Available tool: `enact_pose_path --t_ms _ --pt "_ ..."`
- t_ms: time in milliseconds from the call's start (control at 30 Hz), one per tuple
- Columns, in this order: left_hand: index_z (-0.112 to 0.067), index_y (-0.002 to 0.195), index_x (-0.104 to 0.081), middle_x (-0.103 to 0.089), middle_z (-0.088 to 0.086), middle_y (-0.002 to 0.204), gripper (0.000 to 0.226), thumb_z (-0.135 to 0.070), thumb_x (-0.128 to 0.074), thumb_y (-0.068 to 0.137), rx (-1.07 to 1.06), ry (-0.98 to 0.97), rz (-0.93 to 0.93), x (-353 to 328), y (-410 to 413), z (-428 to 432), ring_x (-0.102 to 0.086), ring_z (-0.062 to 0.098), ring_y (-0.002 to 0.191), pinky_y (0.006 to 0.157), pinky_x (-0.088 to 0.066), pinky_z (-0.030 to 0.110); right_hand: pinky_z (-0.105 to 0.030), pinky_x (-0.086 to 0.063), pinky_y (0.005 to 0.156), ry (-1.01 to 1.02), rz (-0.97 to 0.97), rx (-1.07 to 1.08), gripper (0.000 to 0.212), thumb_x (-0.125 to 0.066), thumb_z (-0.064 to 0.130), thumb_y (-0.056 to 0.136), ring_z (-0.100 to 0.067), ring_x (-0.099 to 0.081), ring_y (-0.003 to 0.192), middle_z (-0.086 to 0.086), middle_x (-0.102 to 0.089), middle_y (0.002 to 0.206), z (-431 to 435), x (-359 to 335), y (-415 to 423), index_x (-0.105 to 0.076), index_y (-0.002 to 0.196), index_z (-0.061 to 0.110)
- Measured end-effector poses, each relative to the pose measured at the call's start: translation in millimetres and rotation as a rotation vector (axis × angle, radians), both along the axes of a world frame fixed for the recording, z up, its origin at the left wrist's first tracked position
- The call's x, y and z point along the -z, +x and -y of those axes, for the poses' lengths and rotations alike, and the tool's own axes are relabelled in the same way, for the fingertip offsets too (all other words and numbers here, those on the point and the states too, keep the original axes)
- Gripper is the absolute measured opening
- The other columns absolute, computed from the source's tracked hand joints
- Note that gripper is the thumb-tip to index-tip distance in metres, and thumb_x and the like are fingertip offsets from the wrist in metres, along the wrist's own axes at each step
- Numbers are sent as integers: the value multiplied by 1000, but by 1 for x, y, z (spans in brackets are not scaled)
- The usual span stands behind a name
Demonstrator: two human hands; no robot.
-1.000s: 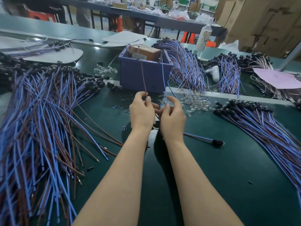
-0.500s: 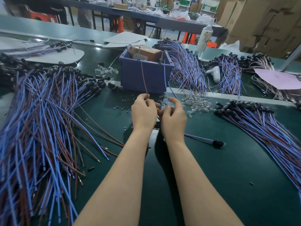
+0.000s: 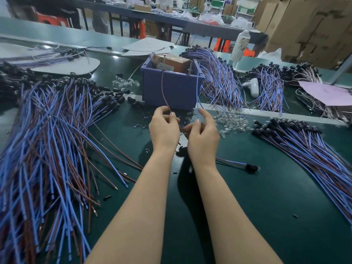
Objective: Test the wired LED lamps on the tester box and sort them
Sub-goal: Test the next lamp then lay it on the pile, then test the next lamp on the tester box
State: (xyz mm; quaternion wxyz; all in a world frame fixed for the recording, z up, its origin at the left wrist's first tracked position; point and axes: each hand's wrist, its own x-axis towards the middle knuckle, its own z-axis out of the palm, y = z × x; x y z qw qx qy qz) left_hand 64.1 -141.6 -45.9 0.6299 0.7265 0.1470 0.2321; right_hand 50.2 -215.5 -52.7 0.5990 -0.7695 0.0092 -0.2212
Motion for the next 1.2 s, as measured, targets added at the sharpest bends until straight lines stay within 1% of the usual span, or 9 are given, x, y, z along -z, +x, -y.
enact_pose_path --t_ms 67,200,367,567,733,800,933,1100,1200 --pt "-11 119 -54 -63 -5 77 23 -15 -48 97 -2 13 17 0 -1 0 -57 4 69 62 -40 9 -35 -51 84 -2 -7 2 34 -41 9 97 -20 -66 80 -2 -68 78 -1 0 -1 -51 129 17" --pt "-10 118 -56 -64 -2 78 23 -14 -50 96 -16 38 78 1 -4 6 -61 13 77 76 -45 21 -38 -51 85 39 -38 7 34 -41 8 97 -19 -65 77 0 -66 73 -1 2 0 -51 129 16" --pt "-11 114 -56 -60 -8 71 21 -12 -51 94 -63 81 145 4 -4 9 -59 11 69 63 -41 10 -36 -52 83 51 -53 4 35 -40 8 97 -16 -64 72 4 -64 70 -1 5 1 -51 129 18" --pt "-10 120 -54 -59 -9 70 26 -11 -52 94 -102 58 196 6 -3 10 -55 1 63 62 -38 1 -22 -47 76 14 -35 -4 35 -40 10 97 -15 -63 75 4 -65 73 -2 5 -1 -51 130 19" --pt "-9 127 -53 -64 0 78 33 -12 -51 95 -77 59 165 7 2 5 -56 1 67 62 -36 -2 -21 -45 76 -19 -23 -19 35 -42 9 97 -16 -62 77 2 -66 76 -4 4 -2 -53 128 18" --pt "-10 128 -53 -65 1 80 33 -12 -51 95 -58 48 150 6 3 4 -58 5 69 64 -39 1 -26 -47 79 -19 -23 -27 34 -42 8 97 -19 -62 77 0 -66 77 -4 3 -3 -54 127 17" --pt "-10 129 -52 -66 1 81 34 -12 -50 95 -32 24 136 5 4 3 -62 15 78 75 -45 17 -35 -49 83 -24 -27 -34 34 -42 7 96 -22 -63 79 -2 -68 79 -5 2 -4 -55 126 16" --pt "-12 130 -51 -67 0 81 34 -13 -50 96 -24 24 128 6 4 3 -62 11 78 73 -44 14 -30 -49 79 -25 -26 -37 33 -42 7 96 -19 -62 75 -4 -70 83 -4 2 -5 -56 125 17" --pt "-13 130 -52 -66 -1 80 34 -13 -50 96 -21 22 129 5 4 3 -62 11 79 75 -45 18 -29 -48 77 -26 -25 -35 33 -42 7 96 -17 -60 74 -5 -69 84 -4 2 -5 -56 124 17"
